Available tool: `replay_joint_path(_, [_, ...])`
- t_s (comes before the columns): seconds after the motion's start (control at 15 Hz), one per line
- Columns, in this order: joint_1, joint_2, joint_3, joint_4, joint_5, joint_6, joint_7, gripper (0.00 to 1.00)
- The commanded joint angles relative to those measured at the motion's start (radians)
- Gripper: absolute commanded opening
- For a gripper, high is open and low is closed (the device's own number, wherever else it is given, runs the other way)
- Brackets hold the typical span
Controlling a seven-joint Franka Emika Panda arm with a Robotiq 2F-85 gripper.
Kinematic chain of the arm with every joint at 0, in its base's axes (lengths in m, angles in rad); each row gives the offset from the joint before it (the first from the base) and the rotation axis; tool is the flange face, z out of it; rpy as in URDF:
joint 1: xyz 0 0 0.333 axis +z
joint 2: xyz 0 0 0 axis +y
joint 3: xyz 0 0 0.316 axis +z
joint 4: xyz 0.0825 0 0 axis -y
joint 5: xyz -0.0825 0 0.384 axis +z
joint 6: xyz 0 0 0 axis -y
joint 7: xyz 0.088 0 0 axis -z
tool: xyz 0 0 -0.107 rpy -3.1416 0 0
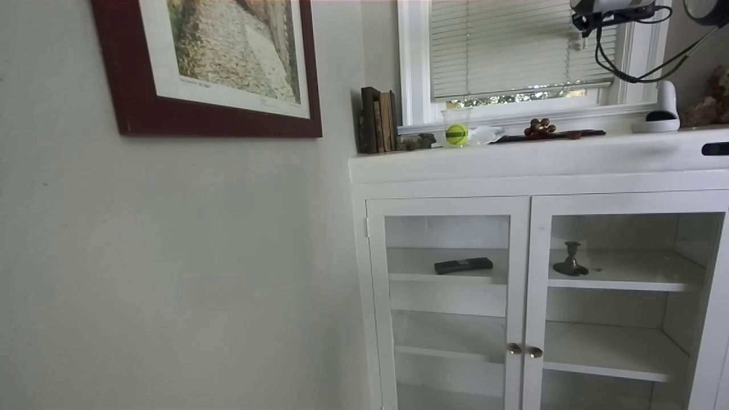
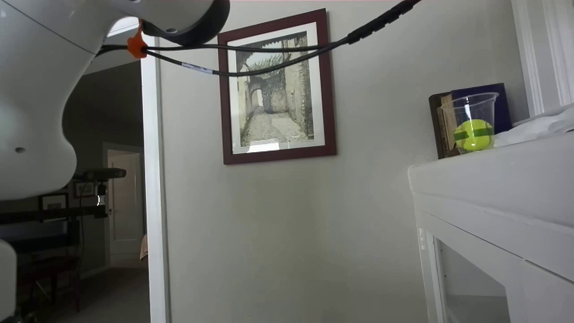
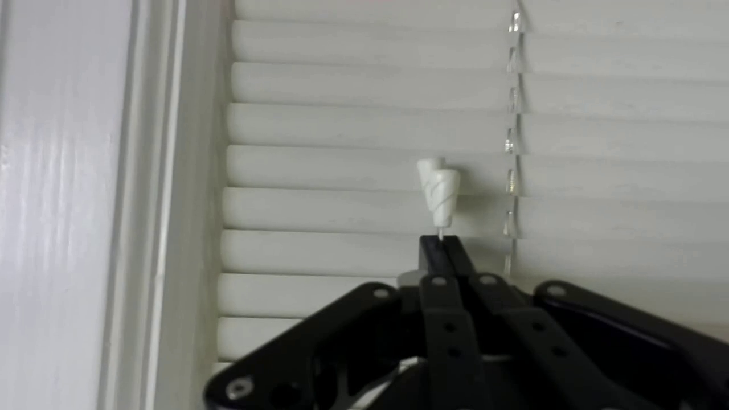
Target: Open the curtain
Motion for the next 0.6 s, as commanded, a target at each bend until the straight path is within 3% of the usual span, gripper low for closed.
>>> replay_joint_path(0.0, [0.011,-0.026,-0.002,-0.022,0.001,-0.078,0.026,0.0])
replay_joint_path(0.53, [0.029,-0.075,0.002,-0.1,0.0,-0.165,0.005,0.0])
